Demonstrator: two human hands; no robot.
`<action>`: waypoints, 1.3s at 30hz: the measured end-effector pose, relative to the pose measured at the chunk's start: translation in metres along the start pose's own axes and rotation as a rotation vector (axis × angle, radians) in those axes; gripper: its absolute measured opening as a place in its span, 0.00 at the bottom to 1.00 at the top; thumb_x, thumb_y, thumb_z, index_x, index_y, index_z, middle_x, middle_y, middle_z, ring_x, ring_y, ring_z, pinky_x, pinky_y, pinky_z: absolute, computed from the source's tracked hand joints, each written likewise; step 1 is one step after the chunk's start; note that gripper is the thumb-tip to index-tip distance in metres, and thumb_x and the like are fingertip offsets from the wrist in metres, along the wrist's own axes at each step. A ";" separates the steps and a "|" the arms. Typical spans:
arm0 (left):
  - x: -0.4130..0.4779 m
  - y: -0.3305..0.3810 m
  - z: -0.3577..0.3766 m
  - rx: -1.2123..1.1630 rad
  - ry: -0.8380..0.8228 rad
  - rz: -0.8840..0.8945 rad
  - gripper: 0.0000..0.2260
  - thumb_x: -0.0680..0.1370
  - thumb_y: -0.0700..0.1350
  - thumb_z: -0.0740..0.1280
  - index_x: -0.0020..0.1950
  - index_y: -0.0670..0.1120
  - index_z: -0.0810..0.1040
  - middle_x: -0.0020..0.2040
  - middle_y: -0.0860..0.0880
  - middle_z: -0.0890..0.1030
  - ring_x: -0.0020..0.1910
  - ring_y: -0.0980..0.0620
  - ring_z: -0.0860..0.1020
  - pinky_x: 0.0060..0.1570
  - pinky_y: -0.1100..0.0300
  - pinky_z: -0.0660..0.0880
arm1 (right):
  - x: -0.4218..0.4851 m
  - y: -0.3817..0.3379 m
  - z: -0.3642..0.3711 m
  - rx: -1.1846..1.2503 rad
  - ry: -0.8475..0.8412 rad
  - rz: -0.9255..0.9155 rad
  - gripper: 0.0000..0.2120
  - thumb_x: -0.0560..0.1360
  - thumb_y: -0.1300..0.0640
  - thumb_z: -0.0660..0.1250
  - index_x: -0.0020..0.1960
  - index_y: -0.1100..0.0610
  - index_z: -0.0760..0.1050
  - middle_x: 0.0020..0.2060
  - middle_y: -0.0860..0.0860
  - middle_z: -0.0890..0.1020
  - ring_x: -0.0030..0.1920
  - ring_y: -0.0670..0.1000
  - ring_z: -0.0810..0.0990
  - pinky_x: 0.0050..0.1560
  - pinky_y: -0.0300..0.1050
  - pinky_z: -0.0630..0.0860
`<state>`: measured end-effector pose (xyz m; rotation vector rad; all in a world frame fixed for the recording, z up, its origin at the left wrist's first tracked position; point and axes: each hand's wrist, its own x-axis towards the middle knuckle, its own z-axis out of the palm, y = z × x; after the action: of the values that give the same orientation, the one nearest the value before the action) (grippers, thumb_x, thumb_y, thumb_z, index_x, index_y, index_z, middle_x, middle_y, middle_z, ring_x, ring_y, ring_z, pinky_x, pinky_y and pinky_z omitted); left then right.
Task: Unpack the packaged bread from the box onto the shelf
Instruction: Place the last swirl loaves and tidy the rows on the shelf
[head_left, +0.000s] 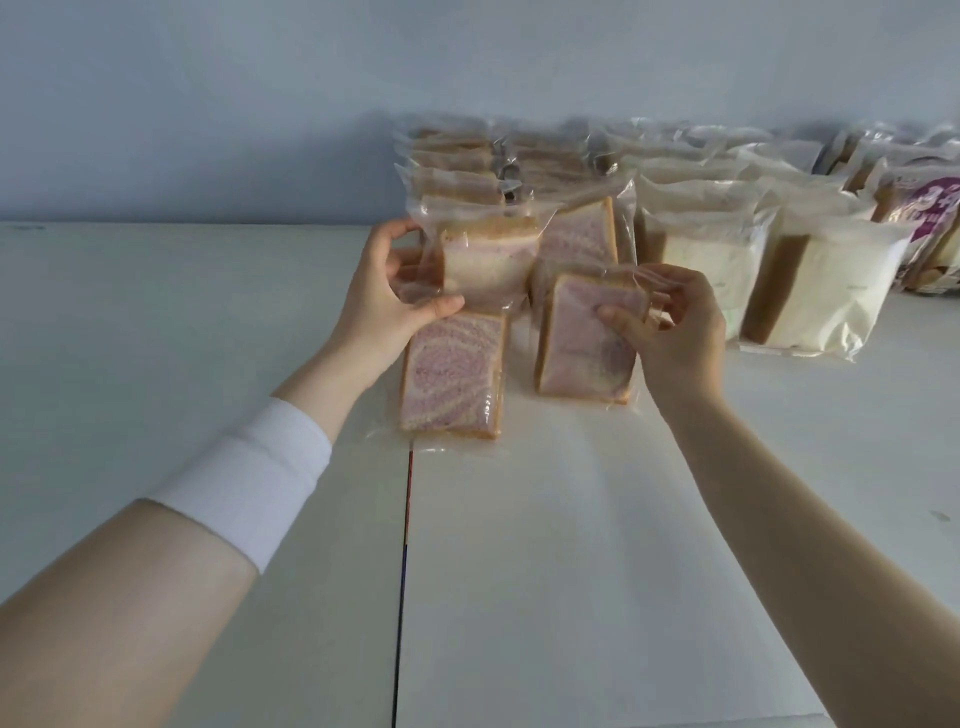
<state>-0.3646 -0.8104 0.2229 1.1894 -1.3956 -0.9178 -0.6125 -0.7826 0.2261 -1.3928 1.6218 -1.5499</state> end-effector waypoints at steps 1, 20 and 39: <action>0.007 -0.001 0.002 0.003 0.014 0.020 0.32 0.65 0.35 0.76 0.58 0.58 0.65 0.50 0.54 0.79 0.49 0.57 0.78 0.54 0.63 0.73 | 0.006 0.000 0.004 -0.016 0.024 -0.013 0.25 0.61 0.61 0.78 0.52 0.48 0.70 0.43 0.41 0.77 0.43 0.42 0.75 0.50 0.46 0.76; 0.015 0.011 0.015 0.287 0.250 0.630 0.23 0.71 0.42 0.72 0.64 0.47 0.68 0.69 0.40 0.62 0.70 0.48 0.61 0.71 0.48 0.62 | -0.033 -0.015 0.040 -0.483 -0.099 -0.468 0.29 0.68 0.50 0.72 0.63 0.64 0.71 0.57 0.61 0.75 0.57 0.63 0.72 0.64 0.50 0.65; 0.065 0.012 -0.029 0.322 -0.370 0.086 0.41 0.67 0.63 0.64 0.75 0.54 0.53 0.77 0.53 0.51 0.72 0.64 0.51 0.71 0.64 0.50 | -0.048 -0.022 0.109 -0.608 -0.178 -0.302 0.37 0.76 0.65 0.63 0.76 0.61 0.42 0.73 0.57 0.61 0.71 0.56 0.61 0.72 0.45 0.58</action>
<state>-0.3367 -0.8693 0.2542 1.2237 -1.9344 -0.9053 -0.4926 -0.7822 0.2072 -2.1077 1.9233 -1.0630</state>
